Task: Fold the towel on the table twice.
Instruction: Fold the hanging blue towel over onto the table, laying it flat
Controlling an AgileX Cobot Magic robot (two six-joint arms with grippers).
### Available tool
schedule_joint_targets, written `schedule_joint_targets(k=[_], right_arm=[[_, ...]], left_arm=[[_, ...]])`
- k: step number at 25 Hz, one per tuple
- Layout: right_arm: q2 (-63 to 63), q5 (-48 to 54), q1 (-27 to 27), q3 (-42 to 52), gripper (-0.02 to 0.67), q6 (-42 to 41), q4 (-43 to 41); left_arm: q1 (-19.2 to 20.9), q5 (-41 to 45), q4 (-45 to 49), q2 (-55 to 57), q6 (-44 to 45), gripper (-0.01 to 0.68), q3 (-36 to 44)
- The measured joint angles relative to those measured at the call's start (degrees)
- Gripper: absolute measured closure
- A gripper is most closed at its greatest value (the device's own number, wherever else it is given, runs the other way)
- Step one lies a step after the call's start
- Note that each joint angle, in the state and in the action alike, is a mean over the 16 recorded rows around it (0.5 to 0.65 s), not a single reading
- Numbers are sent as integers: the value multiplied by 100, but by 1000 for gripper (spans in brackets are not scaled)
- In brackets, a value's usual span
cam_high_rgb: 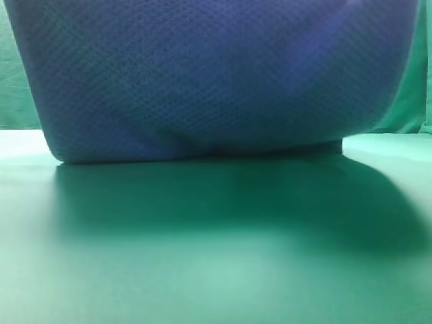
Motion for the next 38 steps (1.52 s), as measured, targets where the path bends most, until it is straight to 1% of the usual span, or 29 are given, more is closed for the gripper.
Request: schedule_joint_targets(k=[6, 11, 16, 21, 24, 28, 32, 38], right_arm=[[-870, -374, 181, 1535, 649, 225, 201], [-1418, -466, 563, 2479, 649, 476, 270], [-1745, -424, 1034, 3070, 649, 800, 225], [-1829, -416, 1409, 3331, 649, 1114, 31], [-1715, -420, 1519, 3290, 649, 1239, -159], [-1371, -482, 1489, 3026, 649, 1307, -453], [-838, -618, 1303, 2596, 649, 1293, -736], [172, -918, 858, 1772, 649, 1179, -1005]], left_arm=[[-14, -54, -605, -857, 184, 673, 1205], [-10, -53, -1021, -1425, 340, 673, 2163], [-1, -52, -1208, -1804, 417, 673, 2919], [9, -161, -1245, -1954, 427, 673, 3328], [14, -271, -1245, -1867, 432, 673, 3348], [20, -480, -1209, -1505, 435, 673, 3090], [27, -722, -1135, -878, 439, 673, 2581], [37, -1008, -995, 377, 442, 673, 1542]])
